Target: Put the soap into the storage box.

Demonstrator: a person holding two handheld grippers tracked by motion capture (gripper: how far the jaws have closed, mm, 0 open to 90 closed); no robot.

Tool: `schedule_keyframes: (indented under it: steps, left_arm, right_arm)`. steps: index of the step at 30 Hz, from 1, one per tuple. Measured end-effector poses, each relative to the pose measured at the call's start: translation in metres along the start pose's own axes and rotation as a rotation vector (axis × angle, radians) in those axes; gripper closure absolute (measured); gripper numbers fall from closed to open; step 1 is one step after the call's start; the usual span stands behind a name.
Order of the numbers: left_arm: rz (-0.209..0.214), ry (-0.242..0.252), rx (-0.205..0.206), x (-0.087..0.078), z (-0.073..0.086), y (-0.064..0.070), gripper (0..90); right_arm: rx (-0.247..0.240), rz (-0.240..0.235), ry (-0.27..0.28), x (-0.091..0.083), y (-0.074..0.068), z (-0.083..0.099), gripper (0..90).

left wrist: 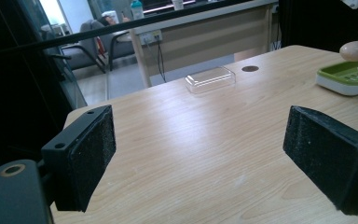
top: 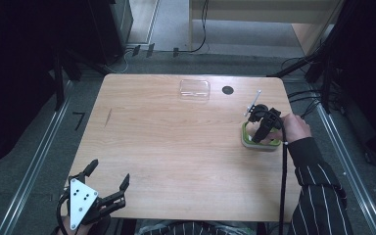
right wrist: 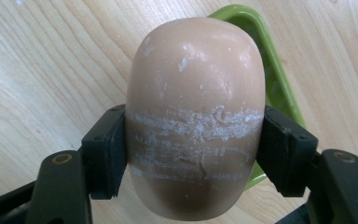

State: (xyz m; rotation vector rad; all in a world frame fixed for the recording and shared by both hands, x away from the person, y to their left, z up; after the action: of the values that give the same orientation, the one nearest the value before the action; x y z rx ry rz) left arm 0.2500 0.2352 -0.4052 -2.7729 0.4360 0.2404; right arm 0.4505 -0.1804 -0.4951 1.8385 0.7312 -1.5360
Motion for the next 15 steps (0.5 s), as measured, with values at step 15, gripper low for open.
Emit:
schedule_keyframes:
  steps: [15]
  left_arm:
    - [0.000,0.000,0.000,0.000,0.000,0.000,9.6]
  right_arm:
    - [-0.036,0.017,0.005,0.002,0.012,-0.003,33.1]
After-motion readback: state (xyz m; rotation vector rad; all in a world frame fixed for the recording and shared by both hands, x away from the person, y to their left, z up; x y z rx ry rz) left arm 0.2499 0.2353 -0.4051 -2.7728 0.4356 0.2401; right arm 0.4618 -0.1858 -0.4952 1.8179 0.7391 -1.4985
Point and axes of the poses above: each handheld gripper's, and its own axes: x roughly forward along the jaws, z roughly out of its underside, y roughly to its right, the point moved 10 cm from there along x, roughly forward along the jaws, and after that the axes turned 5 degrees about x, right-handed, at the moved point
